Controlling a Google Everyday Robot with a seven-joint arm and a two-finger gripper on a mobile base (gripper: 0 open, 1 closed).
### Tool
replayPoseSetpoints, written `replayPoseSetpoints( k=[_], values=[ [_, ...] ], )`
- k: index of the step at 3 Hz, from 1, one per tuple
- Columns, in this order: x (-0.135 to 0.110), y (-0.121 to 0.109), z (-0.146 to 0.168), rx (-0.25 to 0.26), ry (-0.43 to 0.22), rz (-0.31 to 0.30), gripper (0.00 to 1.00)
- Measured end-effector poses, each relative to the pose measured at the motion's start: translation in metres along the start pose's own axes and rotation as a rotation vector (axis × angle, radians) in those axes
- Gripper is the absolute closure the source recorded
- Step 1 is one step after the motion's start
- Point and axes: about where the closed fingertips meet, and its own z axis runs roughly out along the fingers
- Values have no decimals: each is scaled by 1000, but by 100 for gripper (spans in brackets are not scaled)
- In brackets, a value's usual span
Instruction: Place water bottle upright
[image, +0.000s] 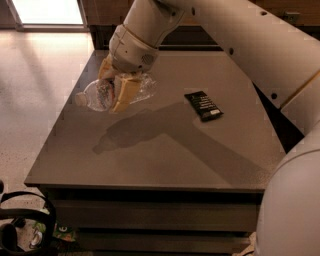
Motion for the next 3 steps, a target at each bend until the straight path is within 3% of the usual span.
replayPoseSetpoints(
  k=[1, 2, 3],
  values=[
    [0, 0, 0, 0, 0, 0, 100],
    [4, -6, -4, 2, -93, -1, 100],
    [14, -6, -14, 2, -300, 19, 100]
  ],
)
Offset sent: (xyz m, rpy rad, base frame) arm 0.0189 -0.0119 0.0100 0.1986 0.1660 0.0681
